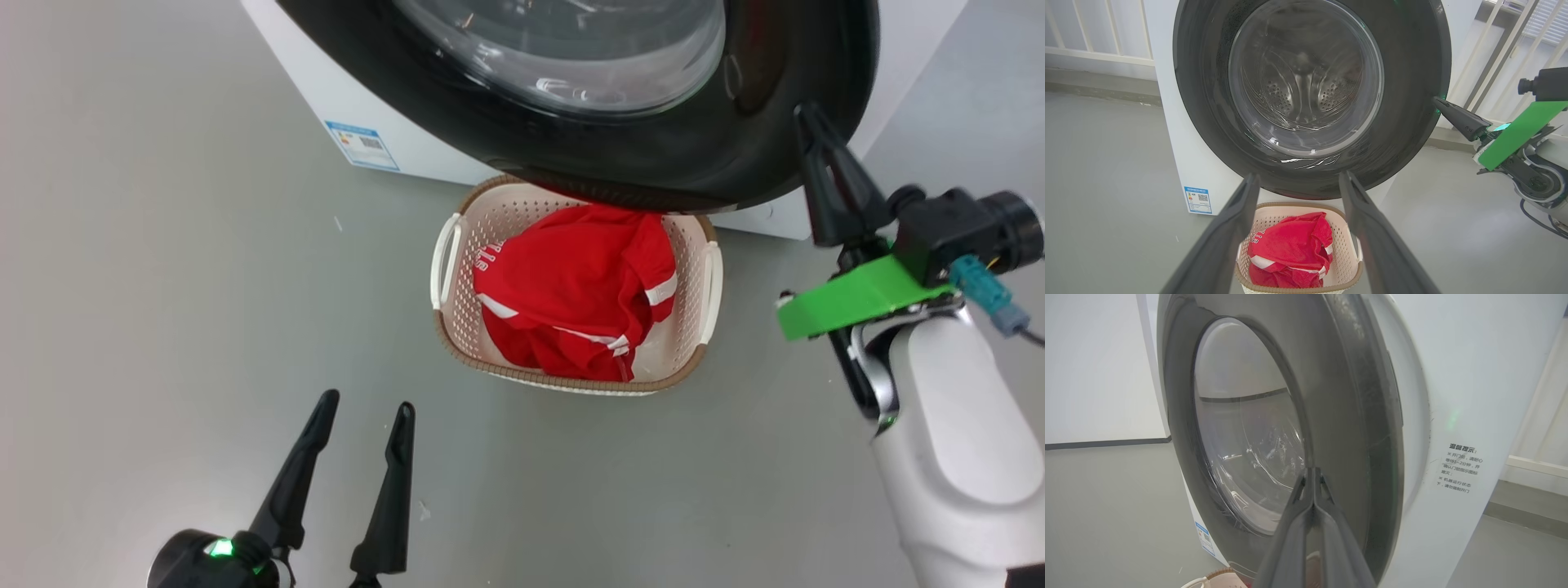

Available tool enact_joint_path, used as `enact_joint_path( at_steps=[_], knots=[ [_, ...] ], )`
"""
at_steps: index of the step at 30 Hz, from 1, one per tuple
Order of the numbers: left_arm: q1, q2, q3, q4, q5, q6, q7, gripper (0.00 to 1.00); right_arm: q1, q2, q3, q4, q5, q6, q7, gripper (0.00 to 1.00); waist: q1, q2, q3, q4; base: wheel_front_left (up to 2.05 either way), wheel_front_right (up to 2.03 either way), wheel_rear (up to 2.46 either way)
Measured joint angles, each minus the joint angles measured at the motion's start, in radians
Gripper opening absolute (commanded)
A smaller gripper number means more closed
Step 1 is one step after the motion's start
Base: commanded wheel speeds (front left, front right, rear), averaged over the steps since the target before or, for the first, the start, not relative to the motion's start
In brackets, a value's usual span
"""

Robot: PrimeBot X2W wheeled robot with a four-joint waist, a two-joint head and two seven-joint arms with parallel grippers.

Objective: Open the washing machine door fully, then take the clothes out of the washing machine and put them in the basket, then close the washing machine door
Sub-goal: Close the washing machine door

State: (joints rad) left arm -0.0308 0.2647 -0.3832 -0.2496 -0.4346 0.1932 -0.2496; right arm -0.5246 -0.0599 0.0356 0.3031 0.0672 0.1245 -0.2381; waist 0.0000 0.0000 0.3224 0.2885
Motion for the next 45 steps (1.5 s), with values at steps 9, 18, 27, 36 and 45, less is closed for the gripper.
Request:
enact_joint_path(
  at_steps=[9, 18, 27, 36, 45],
  knots=[
    [-0.015, -0.018, 0.0, 0.0, 0.006, -0.004, 0.0, 1.0, -0.128, -0.001, -0.037, 0.095, -0.018, 0.002, -0.013, 0.0, 0.0, 0.0, 0.054, 0.017, 0.0, 0.0, 0.0],
    [-0.036, -0.029, 0.0, 0.008, 0.013, -0.01, 0.0, 1.0, -0.222, -0.007, -0.091, 0.148, -0.036, 0.007, -0.017, 0.0, 0.0, 0.0, 0.077, 0.021, 0.0, 0.0, 0.0],
    [-0.045, -0.043, -0.002, 0.019, 0.016, -0.023, 0.0, 1.0, -0.345, -0.039, -0.127, 0.218, -0.057, 0.007, -0.017, 0.0, 0.0, 0.0, 0.103, 0.024, 0.0, 0.0, 0.0],
    [-0.062, -0.054, -0.01, 0.035, 0.016, -0.043, 0.0, 1.0, -0.424, -0.058, -0.119, 0.302, -0.082, 0.012, -0.026, 0.0, 0.0, 0.0, 0.112, 0.031, 0.0, 0.0, 0.0],
    [-0.073, -0.055, -0.01, 0.041, 0.013, -0.043, -0.003, 1.0, -0.441, -0.06, -0.112, 0.324, -0.095, 0.012, -0.026, 0.0, 0.0, 0.0, 0.104, 0.02, 0.0, 0.0, 0.0]
  ],
)
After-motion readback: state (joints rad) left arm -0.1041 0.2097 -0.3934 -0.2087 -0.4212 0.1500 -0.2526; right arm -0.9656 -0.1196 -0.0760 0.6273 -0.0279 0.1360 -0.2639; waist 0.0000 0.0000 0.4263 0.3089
